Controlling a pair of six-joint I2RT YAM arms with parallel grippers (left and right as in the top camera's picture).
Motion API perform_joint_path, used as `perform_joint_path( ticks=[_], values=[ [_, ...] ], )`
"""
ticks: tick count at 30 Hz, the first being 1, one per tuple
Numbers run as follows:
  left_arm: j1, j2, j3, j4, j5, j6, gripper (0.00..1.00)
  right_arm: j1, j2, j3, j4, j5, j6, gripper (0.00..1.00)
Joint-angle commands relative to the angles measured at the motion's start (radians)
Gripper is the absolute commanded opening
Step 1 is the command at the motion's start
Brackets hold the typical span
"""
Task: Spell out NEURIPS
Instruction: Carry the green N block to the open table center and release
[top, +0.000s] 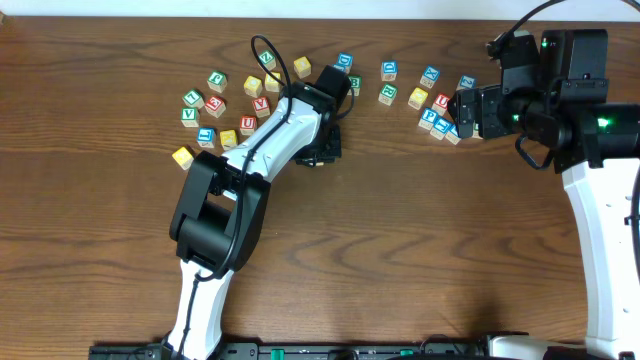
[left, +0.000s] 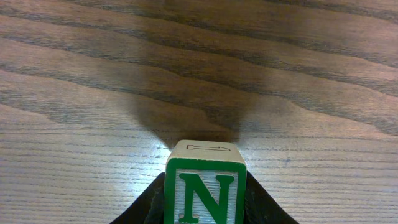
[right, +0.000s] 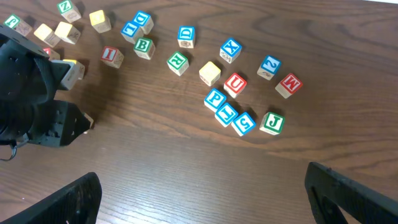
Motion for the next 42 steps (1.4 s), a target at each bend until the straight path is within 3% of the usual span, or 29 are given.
perform_joint_path(
  ticks=[1, 9, 10, 11, 19, 31, 36, 42],
  values=[
    [0.002, 0.000, -0.008, -0.002, -0.021, -0.016, 0.23, -0.004, -0.002, 0.021, 0.002, -0.011, -0.002, 0.99],
    [0.002, 0.000, -0.008, -0.002, -0.021, -0.016, 0.24, -0.004, -0.002, 0.021, 0.002, -0.011, -0.002, 0.99],
    [0.002, 0.000, -0.008, -0.002, -0.021, -0.016, 0.33, -0.004, -0.002, 0.021, 0.002, -0.011, -0.002, 0.99],
    [0.002, 0.000, -0.008, -0.003, -0.021, -0.016, 0.34, -0.004, -0.002, 0.021, 0.002, -0.011, -0.002, 0.99],
    [0.002, 0.000, -0.008, -0.002, -0.021, -0.016, 0.41, -0.004, -0.002, 0.021, 0.002, -0.011, -0.002, 0.99],
    [0.017, -0.012, 0.028, 0.000, -0.041, 0.046, 0.41, -0.004, -0.002, 0.021, 0.003, -0.011, -0.002, 0.99],
    [0.064, -0.097, 0.079, -0.010, -0.040, 0.089, 0.42, -0.004, -0.002, 0.021, 0.019, -0.016, -0.002, 0.99],
    [0.146, -0.280, 0.082, -0.028, -0.040, 0.137, 0.50, -0.004, -0.002, 0.021, 0.033, -0.072, -0.002, 0.99]
  ],
)
